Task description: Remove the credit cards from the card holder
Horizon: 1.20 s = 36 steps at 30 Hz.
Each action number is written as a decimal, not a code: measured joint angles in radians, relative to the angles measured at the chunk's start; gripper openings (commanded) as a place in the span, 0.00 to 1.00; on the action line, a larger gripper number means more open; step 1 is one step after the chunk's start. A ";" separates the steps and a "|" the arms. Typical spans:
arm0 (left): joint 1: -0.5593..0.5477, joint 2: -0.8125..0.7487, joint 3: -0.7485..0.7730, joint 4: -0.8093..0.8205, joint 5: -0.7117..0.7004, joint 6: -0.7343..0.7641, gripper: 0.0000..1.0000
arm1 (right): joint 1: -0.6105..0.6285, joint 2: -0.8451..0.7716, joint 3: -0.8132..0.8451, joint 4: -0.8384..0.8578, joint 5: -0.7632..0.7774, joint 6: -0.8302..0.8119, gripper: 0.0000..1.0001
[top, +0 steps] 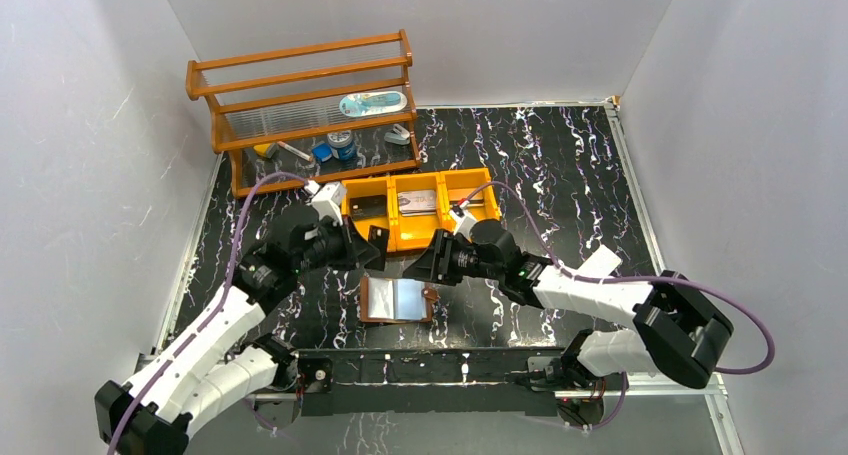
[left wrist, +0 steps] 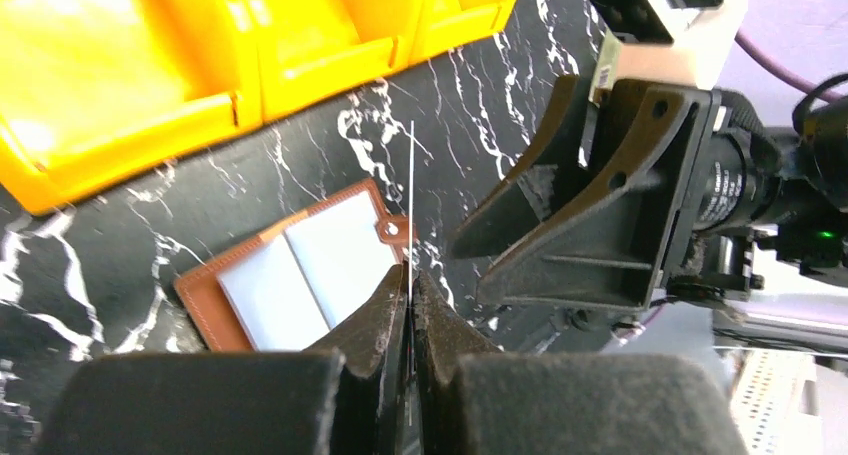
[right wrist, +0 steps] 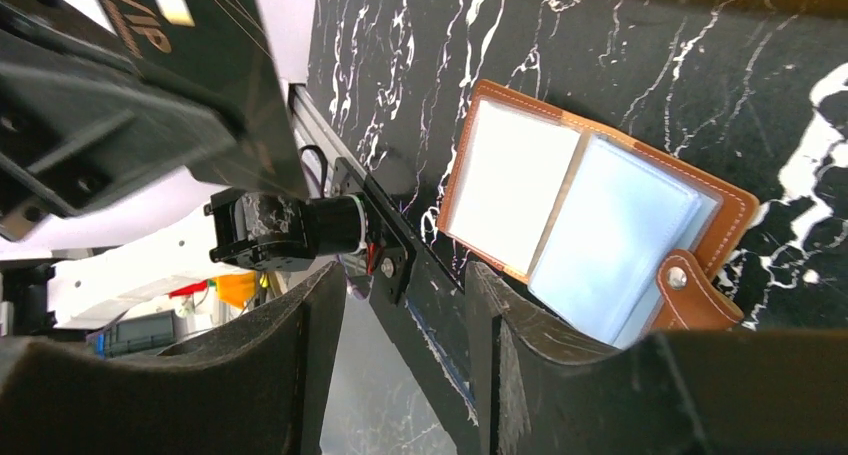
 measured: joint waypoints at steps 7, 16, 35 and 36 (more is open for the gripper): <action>0.019 0.128 0.167 -0.113 -0.083 0.247 0.00 | -0.003 -0.085 -0.039 -0.067 0.082 0.004 0.56; 0.019 0.193 0.203 -0.149 -0.191 0.626 0.01 | -0.005 -0.221 -0.105 -0.156 0.196 0.010 0.57; 0.019 0.471 0.080 0.222 -0.306 1.546 0.00 | -0.005 -0.415 -0.193 -0.272 0.313 0.042 0.60; 0.020 0.484 0.079 0.235 -0.307 1.562 0.00 | -0.005 -0.424 -0.199 -0.276 0.317 0.045 0.61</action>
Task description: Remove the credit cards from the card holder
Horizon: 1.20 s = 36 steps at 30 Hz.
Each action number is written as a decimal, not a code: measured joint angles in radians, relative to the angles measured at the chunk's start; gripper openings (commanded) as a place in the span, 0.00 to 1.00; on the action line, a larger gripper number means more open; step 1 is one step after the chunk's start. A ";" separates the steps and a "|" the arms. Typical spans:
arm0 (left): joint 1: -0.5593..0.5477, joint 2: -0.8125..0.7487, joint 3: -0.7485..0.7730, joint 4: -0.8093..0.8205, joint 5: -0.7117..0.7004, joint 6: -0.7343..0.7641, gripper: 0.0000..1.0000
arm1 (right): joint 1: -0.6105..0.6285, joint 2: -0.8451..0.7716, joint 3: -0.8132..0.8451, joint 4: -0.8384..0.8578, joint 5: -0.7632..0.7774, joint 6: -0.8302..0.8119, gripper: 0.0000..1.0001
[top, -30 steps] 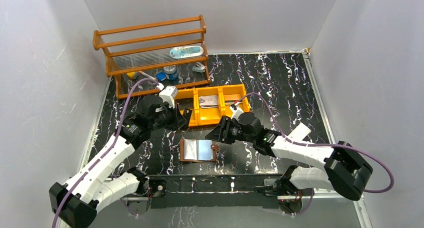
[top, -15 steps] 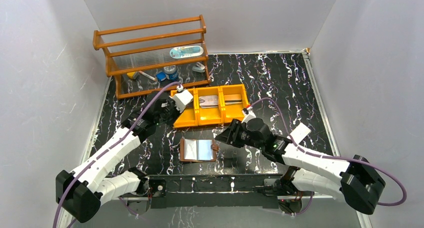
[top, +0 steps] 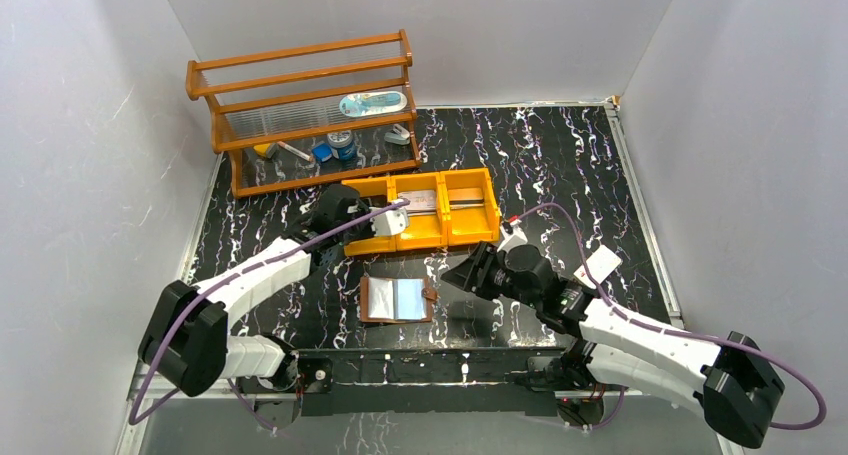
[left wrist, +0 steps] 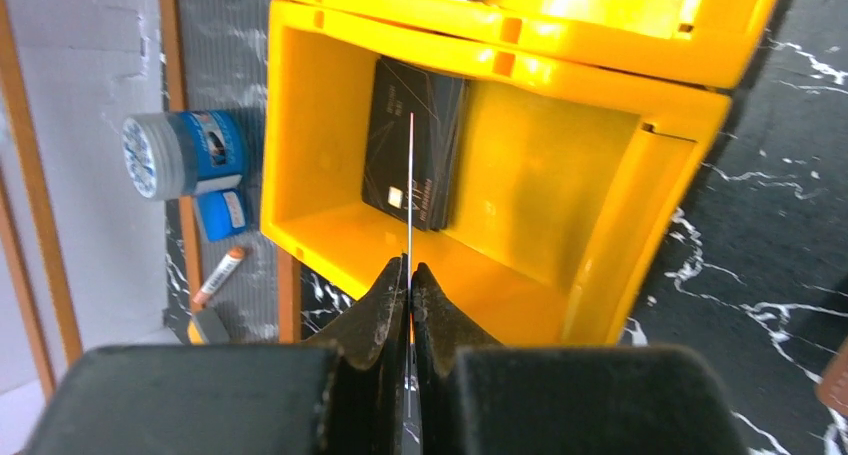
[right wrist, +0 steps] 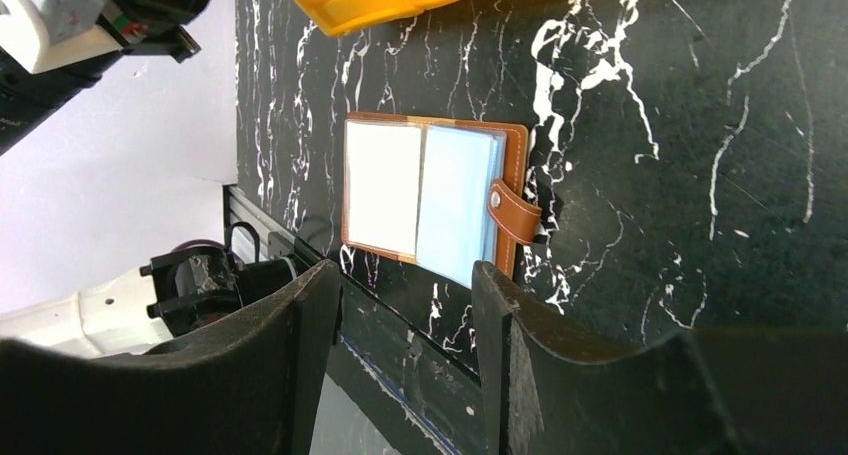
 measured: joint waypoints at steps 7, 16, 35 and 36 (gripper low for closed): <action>0.019 0.058 0.034 0.060 0.018 0.064 0.00 | 0.000 -0.063 -0.007 -0.041 0.031 0.013 0.63; 0.046 0.185 0.050 0.100 0.042 0.086 0.00 | 0.000 -0.123 -0.010 -0.084 0.074 0.026 0.65; 0.109 0.388 0.073 0.274 0.069 0.103 0.15 | -0.001 -0.145 -0.037 -0.145 0.080 0.034 0.66; 0.109 0.393 0.073 0.283 0.069 0.106 0.19 | -0.001 -0.145 -0.037 -0.146 0.080 0.035 0.66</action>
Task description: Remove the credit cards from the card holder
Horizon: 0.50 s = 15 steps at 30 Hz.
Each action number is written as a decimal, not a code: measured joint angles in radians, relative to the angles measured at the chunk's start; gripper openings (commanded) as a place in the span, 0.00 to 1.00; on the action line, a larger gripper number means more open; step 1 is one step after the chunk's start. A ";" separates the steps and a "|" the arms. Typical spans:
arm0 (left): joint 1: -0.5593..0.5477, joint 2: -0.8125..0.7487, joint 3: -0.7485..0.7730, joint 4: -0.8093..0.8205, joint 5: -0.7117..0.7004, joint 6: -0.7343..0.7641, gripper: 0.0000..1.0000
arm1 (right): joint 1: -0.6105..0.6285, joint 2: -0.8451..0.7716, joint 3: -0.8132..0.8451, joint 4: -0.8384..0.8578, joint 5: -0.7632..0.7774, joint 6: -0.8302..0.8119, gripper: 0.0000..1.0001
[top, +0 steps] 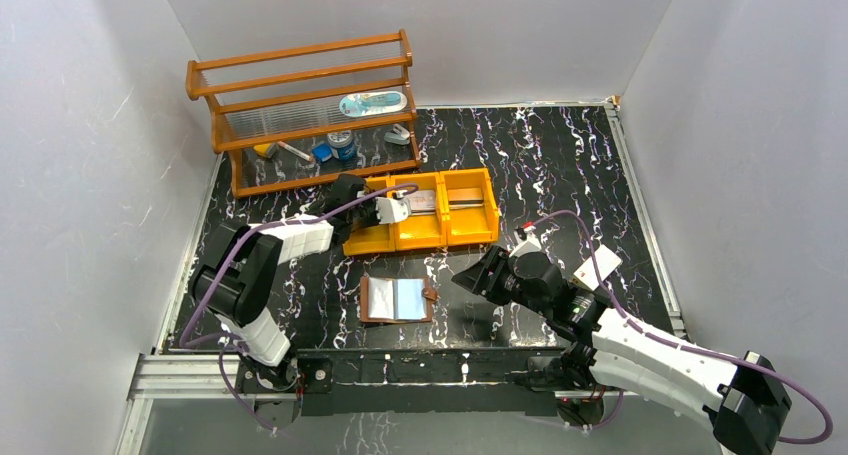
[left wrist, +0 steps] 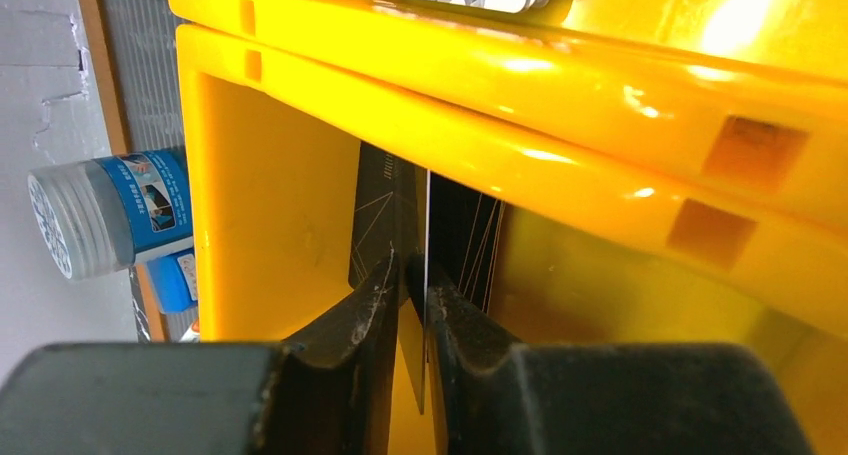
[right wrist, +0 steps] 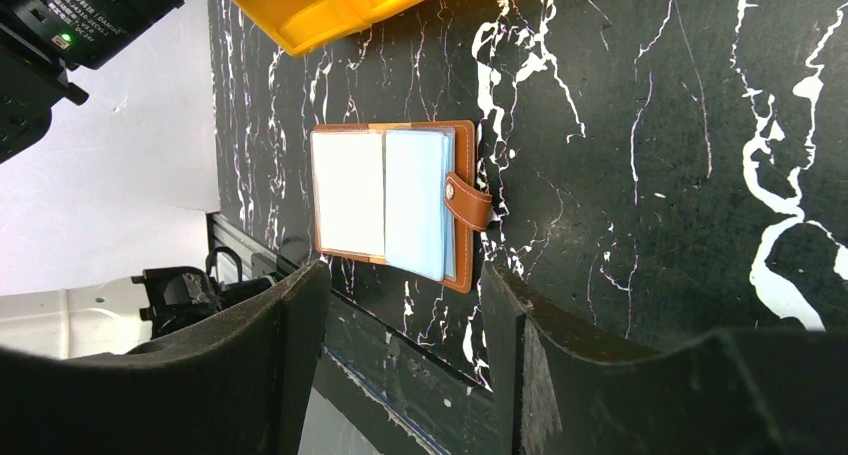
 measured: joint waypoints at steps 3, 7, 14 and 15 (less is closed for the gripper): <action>0.000 0.009 0.000 0.019 -0.002 0.006 0.27 | 0.000 0.002 0.000 0.000 -0.001 0.002 0.66; 0.000 0.010 0.000 0.029 0.000 0.009 0.35 | 0.000 0.003 0.000 -0.003 -0.004 0.003 0.66; 0.000 -0.024 -0.002 0.010 0.010 0.006 0.37 | 0.000 0.005 0.000 -0.005 -0.006 0.007 0.66; 0.000 -0.032 -0.002 0.010 0.011 0.003 0.37 | 0.000 0.008 0.000 -0.005 -0.007 0.008 0.66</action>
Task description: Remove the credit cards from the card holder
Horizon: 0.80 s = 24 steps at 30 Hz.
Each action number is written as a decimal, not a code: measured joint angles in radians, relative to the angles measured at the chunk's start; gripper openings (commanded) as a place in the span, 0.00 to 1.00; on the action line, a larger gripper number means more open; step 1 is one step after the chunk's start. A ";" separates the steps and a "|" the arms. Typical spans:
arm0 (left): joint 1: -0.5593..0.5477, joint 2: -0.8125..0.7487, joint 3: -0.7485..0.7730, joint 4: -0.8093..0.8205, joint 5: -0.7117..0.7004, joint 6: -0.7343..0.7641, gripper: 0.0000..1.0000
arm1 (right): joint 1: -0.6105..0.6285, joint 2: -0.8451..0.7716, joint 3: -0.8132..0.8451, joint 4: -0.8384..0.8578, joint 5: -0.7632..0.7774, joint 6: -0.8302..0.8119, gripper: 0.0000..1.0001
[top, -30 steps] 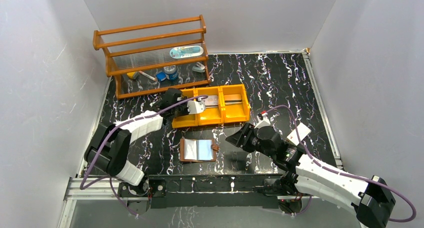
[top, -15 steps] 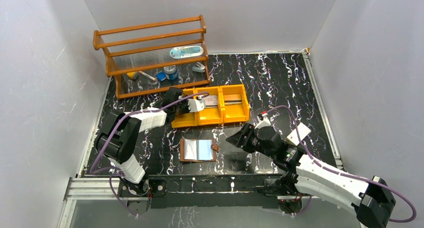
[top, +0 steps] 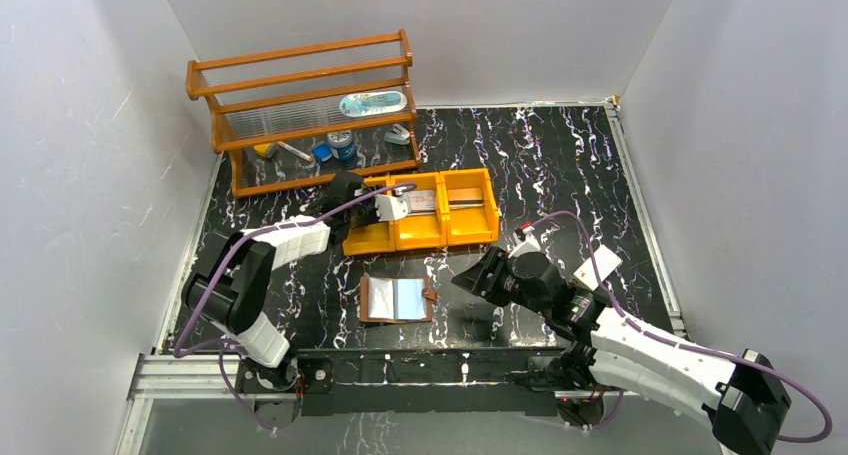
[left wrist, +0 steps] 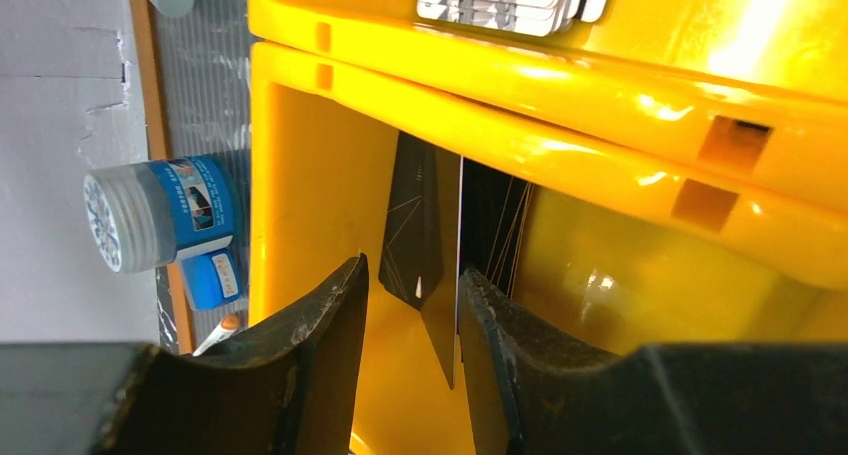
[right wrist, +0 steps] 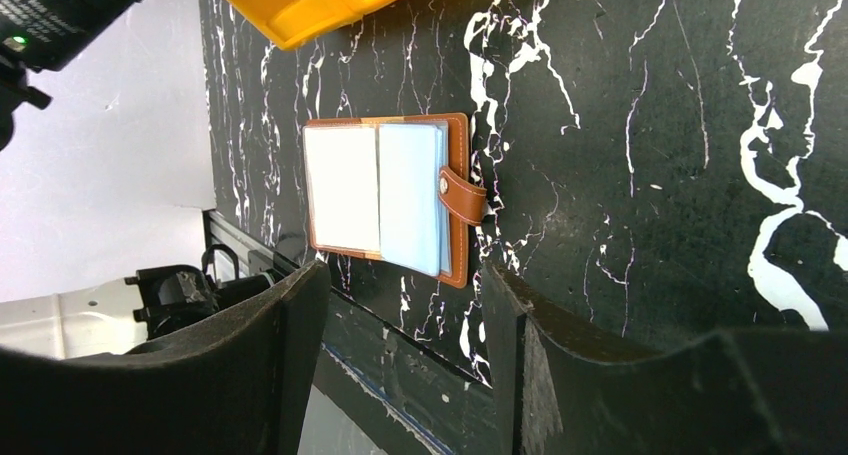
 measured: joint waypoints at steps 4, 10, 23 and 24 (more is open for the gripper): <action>0.000 -0.032 0.000 -0.018 0.015 -0.012 0.38 | 0.000 0.013 0.000 -0.001 -0.005 0.005 0.66; 0.004 -0.038 0.000 -0.060 0.030 -0.029 0.37 | 0.000 0.024 0.000 -0.001 -0.015 0.009 0.66; 0.023 0.017 0.016 -0.077 0.023 -0.031 0.33 | -0.001 0.026 0.000 -0.001 -0.017 0.013 0.66; 0.023 0.025 0.019 -0.075 0.021 -0.031 0.33 | -0.001 0.026 0.000 -0.001 -0.017 0.013 0.66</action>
